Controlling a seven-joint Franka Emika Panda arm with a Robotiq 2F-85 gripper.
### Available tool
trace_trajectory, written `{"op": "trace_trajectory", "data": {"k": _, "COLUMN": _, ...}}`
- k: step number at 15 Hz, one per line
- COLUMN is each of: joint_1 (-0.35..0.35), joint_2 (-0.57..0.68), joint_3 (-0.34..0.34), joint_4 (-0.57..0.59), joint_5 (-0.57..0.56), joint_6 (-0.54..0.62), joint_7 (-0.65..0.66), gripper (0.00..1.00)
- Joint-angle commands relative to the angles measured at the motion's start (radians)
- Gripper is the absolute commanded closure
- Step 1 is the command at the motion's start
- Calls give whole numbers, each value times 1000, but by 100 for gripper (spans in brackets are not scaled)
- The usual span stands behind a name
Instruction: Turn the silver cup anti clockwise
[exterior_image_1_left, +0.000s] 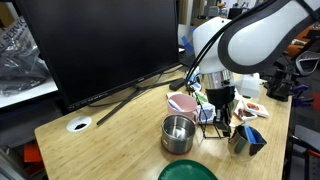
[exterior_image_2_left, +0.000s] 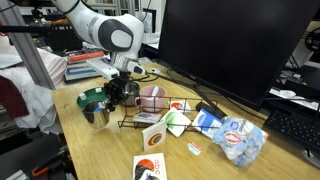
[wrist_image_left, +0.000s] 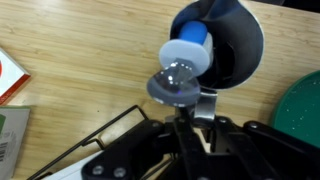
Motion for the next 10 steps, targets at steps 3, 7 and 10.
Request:
{"op": "trace_trajectory", "data": {"k": 3, "joint_1": 1, "joint_2": -71, "joint_3": 9, "joint_4": -43, "joint_5": -72, "joint_6": 42, "joint_7": -117, "gripper": 96}}
{"op": "trace_trajectory", "data": {"k": 7, "joint_1": 13, "joint_2": -80, "joint_3": 29, "joint_4": -53, "joint_5": -166, "joint_6": 16, "joint_7": -239, "gripper": 96}}
{"op": "trace_trajectory", "data": {"k": 10, "joint_1": 30, "joint_2": -92, "joint_3": 60, "joint_4": -60, "joint_5": -198, "joint_6": 6, "joint_7": -338, "gripper": 96}}
